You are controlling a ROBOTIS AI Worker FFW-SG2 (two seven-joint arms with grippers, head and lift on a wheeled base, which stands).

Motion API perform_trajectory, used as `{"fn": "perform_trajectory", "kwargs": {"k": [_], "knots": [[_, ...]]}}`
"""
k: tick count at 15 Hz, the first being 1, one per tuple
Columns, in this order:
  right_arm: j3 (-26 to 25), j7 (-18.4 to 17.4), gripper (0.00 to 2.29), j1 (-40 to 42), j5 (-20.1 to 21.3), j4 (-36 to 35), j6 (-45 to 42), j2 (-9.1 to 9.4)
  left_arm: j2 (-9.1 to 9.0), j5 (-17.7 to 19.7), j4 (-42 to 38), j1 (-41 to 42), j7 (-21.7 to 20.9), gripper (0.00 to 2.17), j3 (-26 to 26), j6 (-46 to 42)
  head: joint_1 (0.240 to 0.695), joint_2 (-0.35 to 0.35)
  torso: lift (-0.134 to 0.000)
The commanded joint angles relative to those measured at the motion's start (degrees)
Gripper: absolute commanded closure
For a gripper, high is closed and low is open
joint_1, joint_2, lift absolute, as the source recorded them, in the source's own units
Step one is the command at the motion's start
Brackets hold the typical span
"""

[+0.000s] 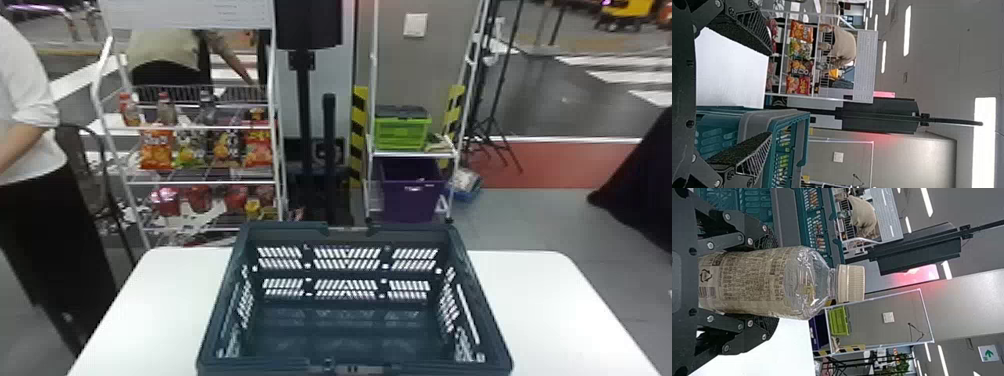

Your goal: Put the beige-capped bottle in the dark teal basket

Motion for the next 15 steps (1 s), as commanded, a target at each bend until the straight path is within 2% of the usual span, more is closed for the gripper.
{"fn": "perform_trajectory", "kwargs": {"k": [1,10,12,15], "knots": [[0.16,0.03,1.79,0.01,0.0,-0.26,0.07,0.0,-0.31,0.0,0.11,0.3,0.0,0.17,0.03,-0.08,0.499,0.0,0.0],[0.34,0.03,1.79,2.64,2.9,-1.67,-3.62,0.62,-0.49,-0.53,0.29,0.74,-0.18,0.17,-0.23,-0.96,0.499,0.0,0.0],[0.34,0.03,1.79,3.35,3.87,-4.04,-3.62,1.41,-0.49,-0.53,0.46,0.65,-0.35,0.17,-0.23,-0.96,0.499,0.0,0.0],[-0.28,-0.05,1.79,3.08,3.87,-10.28,-0.63,1.41,-0.49,-0.44,1.25,0.3,-0.79,0.17,-0.23,-0.96,0.499,0.0,0.0]]}}
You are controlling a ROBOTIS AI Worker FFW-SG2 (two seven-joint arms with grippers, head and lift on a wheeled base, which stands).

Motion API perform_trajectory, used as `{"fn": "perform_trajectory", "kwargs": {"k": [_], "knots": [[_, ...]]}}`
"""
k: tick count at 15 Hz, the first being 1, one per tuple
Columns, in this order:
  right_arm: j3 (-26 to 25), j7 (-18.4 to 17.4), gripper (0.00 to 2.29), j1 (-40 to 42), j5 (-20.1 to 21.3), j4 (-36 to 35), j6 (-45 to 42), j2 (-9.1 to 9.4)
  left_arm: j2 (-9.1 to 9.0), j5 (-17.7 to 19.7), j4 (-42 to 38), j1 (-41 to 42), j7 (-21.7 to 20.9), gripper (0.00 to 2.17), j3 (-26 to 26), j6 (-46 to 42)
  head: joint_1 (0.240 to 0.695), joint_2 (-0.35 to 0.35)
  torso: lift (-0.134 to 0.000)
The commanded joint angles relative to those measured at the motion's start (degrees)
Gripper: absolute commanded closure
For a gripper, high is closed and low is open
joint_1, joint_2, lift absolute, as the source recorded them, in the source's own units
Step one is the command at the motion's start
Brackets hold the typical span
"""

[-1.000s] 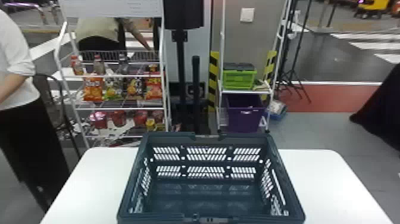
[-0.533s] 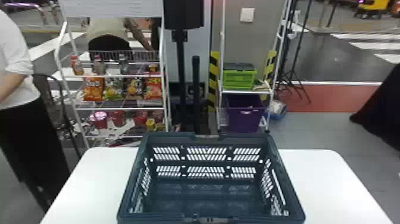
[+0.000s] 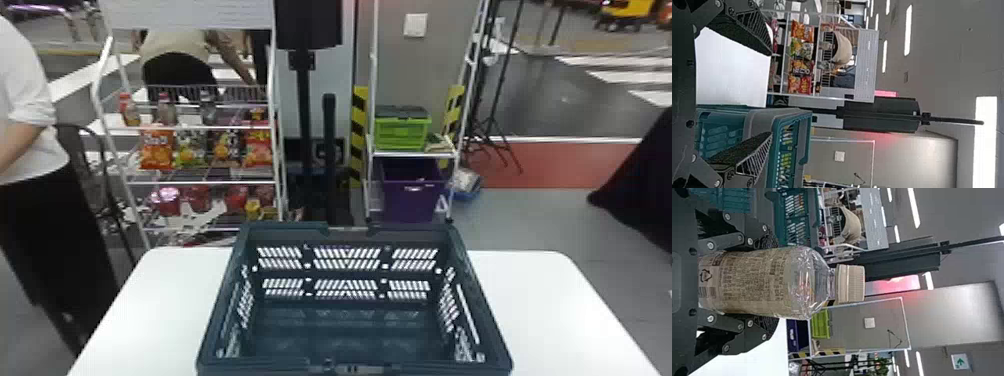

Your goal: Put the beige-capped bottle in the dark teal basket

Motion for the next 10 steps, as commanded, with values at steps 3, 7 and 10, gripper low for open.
{"fn": "perform_trajectory", "kwargs": {"k": [3,7,10], "knots": [[-0.38,-0.29,1.79,-4.51,1.17,-10.77,15.42,0.02,0.09,0.18,0.63,-0.17,-0.24,0.17,0.01,-0.18,0.499,0.0,0.0],[1.46,-4.69,1.79,-16.82,1.7,-16.3,40.21,-1.83,0.62,0.44,0.11,-0.44,-0.33,0.17,0.01,0.7,0.499,0.0,0.0],[5.24,-6.97,1.79,-29.91,3.28,-17.44,62.18,-1.83,0.7,0.35,-0.33,-0.53,-0.33,0.17,-0.17,1.58,0.499,0.0,0.0]]}}
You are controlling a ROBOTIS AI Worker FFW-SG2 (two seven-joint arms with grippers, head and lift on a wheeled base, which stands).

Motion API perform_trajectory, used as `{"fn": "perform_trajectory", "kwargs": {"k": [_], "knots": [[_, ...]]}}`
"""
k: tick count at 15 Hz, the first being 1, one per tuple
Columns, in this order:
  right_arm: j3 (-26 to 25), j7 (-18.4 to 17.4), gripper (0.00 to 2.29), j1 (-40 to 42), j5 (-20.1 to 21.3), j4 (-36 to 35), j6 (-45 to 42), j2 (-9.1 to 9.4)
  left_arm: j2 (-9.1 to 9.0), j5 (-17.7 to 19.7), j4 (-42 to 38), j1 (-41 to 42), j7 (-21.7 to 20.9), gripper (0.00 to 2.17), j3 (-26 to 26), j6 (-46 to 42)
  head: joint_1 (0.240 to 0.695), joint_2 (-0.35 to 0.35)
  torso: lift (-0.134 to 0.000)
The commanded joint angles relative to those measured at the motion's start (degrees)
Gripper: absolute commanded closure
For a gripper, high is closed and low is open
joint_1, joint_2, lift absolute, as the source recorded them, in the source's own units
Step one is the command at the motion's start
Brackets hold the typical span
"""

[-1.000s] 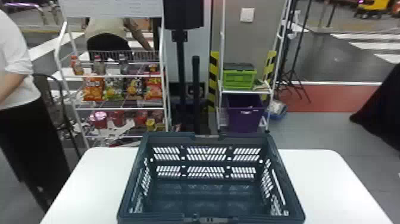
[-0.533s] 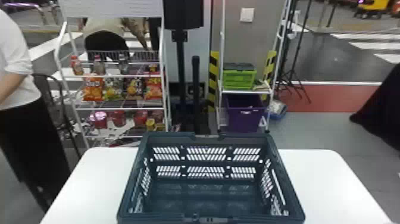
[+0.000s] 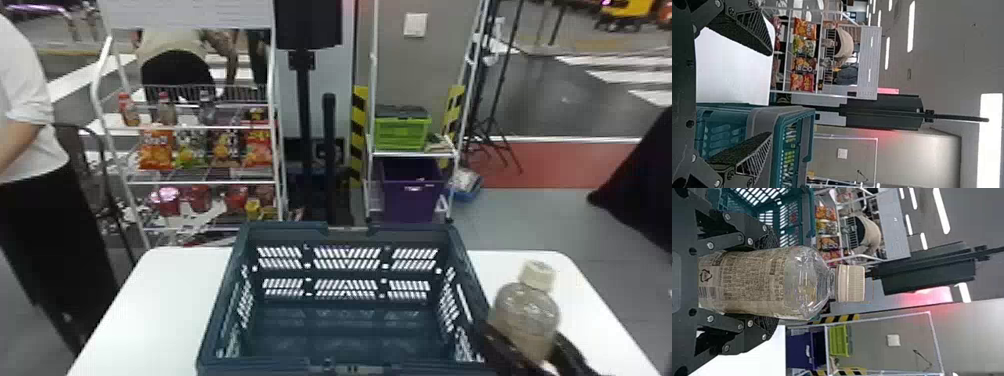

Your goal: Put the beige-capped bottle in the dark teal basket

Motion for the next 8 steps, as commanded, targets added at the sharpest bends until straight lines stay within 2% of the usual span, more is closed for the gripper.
{"fn": "perform_trajectory", "kwargs": {"k": [1,4,8], "knots": [[4.12,-1.86,1.79,-10.68,1.94,-0.32,17.32,-0.32,0.04,0.1,0.02,-0.19,0.0,0.17,-0.09,0.49,0.499,0.0,0.0],[8.77,-4.5,1.79,-21.84,2.82,3.99,31.2,-0.58,0.13,0.01,0.11,0.34,-0.08,0.17,0.0,0.32,0.499,0.0,0.0],[14.22,-8.1,1.78,-32.56,3.17,14.89,34.54,-0.41,0.66,0.19,0.11,0.43,-0.08,0.17,0.17,0.32,0.499,0.0,0.0]]}}
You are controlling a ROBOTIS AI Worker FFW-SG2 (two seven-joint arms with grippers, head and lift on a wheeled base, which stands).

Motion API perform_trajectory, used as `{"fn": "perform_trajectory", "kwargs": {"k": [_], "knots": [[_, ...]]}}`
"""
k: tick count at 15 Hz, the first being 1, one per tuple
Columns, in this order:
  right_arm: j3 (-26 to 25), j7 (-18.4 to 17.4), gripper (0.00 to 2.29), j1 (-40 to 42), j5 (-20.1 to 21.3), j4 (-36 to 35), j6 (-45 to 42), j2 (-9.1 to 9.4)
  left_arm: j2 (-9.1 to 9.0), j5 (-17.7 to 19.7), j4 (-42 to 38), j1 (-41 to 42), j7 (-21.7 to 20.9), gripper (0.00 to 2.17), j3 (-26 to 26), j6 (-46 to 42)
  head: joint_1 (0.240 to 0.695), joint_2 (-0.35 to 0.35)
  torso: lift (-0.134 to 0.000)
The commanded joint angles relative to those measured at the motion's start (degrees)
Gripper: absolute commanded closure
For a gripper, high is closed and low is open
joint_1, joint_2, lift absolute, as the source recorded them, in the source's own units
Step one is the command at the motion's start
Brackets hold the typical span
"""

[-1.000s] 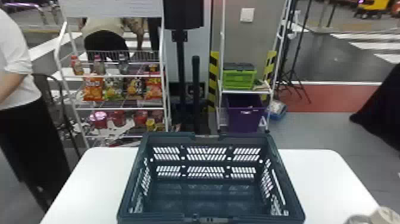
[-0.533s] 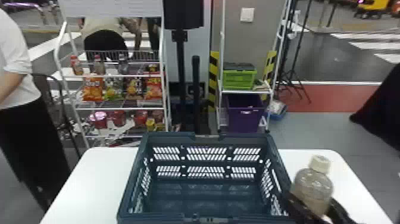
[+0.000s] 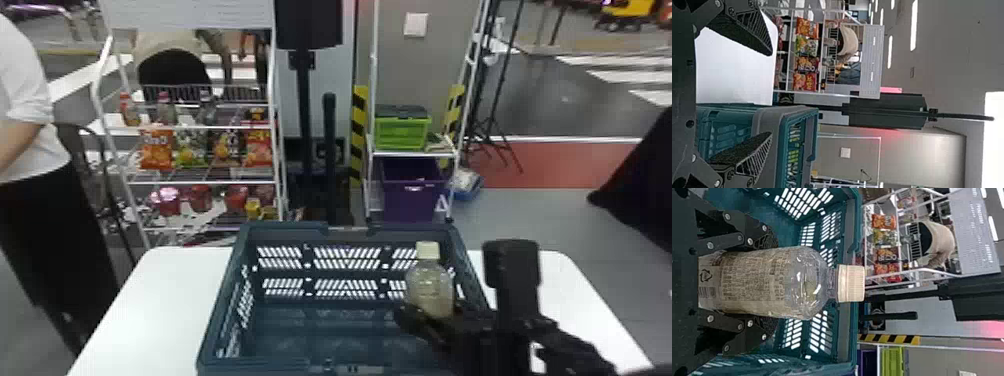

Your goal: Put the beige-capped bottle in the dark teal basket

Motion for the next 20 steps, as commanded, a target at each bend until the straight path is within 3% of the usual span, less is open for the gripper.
{"fn": "perform_trajectory", "kwargs": {"k": [1,6,10,16,17,18,19,20], "knots": [[2.99,-1.28,1.79,-5.96,-0.07,6.69,1.2,0.36,0.22,0.16,0.09,-0.11,0.01,0.17,0.04,0.0,0.499,0.0,0.0],[5.18,-2.6,1.78,-17.91,-1.12,19.08,10.34,3.05,0.4,0.42,0.44,-1.16,0.01,0.17,-0.4,2.11,0.499,0.0,0.0],[6.24,-3.39,1.78,-24.94,-1.12,28.13,19.31,3.05,0.31,0.51,0.88,-1.6,0.01,0.17,-0.48,2.46,0.499,0.0,0.0],[7.56,-4.62,1.75,-29.34,-1.56,41.05,16.67,3.05,0.22,1.04,1.5,-1.95,0.01,0.17,-0.48,2.46,0.499,0.0,0.0],[7.64,-4.62,1.19,-29.34,-2.18,41.49,14.91,3.05,0.31,1.04,1.67,-2.04,0.01,0.17,-0.48,2.46,0.499,0.0,0.0],[7.56,-4.62,0.36,-29.34,-3.23,41.49,14.03,3.05,0.31,1.04,1.67,-2.13,0.01,0.17,-0.48,2.46,0.499,0.0,0.0],[7.56,-4.62,0.0,-29.34,-3.58,41.49,14.03,3.05,0.31,1.04,1.76,-2.22,0.01,0.17,-0.48,2.46,0.499,0.0,0.0],[7.56,-4.62,0.0,-29.25,-3.58,41.31,14.03,3.05,0.31,1.04,1.85,-2.3,0.01,0.17,-0.48,2.46,0.499,0.0,0.0]]}}
